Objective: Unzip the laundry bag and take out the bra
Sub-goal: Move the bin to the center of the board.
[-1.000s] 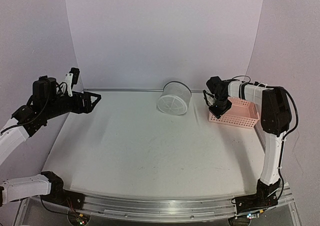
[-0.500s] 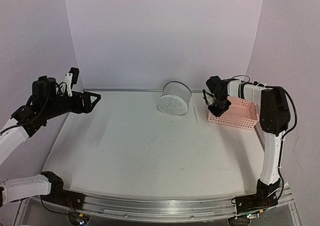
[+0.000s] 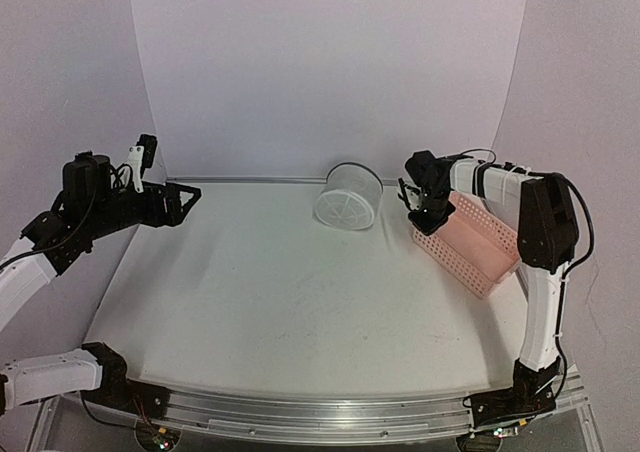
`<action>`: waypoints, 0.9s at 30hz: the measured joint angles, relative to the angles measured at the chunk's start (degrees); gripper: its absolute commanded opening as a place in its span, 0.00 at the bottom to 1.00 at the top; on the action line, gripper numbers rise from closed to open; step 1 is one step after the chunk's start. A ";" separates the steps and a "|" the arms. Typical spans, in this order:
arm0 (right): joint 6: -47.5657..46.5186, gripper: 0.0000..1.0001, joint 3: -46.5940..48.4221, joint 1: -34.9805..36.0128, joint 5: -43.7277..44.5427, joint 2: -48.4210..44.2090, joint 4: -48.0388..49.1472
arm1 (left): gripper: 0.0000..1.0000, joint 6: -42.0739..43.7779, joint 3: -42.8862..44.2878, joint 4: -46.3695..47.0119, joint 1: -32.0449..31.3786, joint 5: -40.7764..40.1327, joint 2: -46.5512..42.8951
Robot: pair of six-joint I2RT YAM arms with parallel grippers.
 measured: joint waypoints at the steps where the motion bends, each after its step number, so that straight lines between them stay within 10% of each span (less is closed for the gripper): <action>1: 0.76 0.00 0.02 0.15 -0.50 0.00 -0.35 | 1.00 -0.02 0.00 -0.02 0.00 0.00 -0.09; 27: 26.82 0.00 -3.08 16.13 -8.11 -8.04 -4.24 | 1.00 0.00 0.00 -0.02 0.00 0.04 -1.27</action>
